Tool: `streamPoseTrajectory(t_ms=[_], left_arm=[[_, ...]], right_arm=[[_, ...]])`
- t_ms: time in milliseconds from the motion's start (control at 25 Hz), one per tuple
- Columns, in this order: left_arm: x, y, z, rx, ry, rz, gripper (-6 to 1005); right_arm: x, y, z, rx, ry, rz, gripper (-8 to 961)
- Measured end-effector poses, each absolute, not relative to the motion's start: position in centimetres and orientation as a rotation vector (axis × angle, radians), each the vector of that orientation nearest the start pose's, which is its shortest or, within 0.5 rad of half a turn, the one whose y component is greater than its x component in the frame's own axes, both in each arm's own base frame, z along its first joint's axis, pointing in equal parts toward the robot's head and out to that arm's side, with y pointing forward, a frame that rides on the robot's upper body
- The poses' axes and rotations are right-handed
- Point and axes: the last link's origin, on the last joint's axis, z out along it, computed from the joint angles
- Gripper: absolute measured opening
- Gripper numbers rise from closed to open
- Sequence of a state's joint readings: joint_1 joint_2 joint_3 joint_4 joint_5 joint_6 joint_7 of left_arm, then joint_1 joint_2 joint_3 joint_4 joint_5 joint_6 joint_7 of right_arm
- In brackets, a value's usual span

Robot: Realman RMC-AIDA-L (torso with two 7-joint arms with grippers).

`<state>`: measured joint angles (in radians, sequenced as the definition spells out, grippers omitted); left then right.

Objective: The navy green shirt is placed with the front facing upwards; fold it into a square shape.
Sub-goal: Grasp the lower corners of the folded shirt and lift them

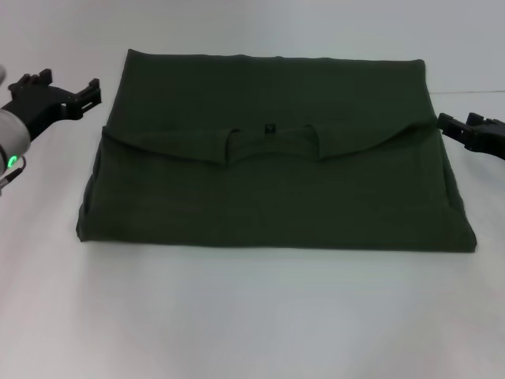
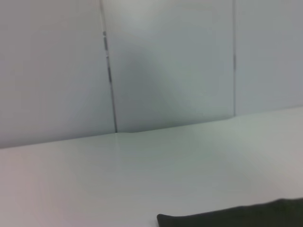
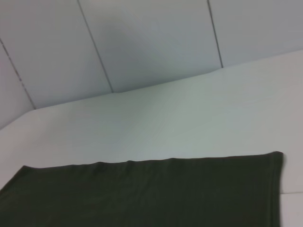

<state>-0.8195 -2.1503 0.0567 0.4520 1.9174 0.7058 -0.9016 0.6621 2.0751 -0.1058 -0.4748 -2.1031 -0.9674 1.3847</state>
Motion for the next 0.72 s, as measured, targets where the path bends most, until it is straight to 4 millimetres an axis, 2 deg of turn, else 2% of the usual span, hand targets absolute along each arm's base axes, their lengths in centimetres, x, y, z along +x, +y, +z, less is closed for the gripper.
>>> streamPoseTrajectory(t_ms=[120,240,440,560,720], left_arm=[[-29.5,44.5,3.3,-1.815,-0.765,-0.498,790],[-30.0,43.9,4.4,-1.858,-0.853,-0.583,838],[-30.8,41.0,7.1,-1.969,-0.947,-0.692,830],[-31.1,38.8,7.6,-2.086,-0.984,-0.676,828],[-32.6,36.6,7.6,-2.168,-1.034,-0.549,828]], right_arm=[[33.2,39.5,3.8,-1.919,1.025,0.635,673],[33.4,38.9,3.7,-1.933,1.024,0.646,668],[33.7,37.9,3.5,-1.954,1.03,0.668,665],[33.7,37.4,3.5,-1.975,1.029,0.691,666],[33.5,36.7,3.3,-2.003,1.015,0.716,666]])
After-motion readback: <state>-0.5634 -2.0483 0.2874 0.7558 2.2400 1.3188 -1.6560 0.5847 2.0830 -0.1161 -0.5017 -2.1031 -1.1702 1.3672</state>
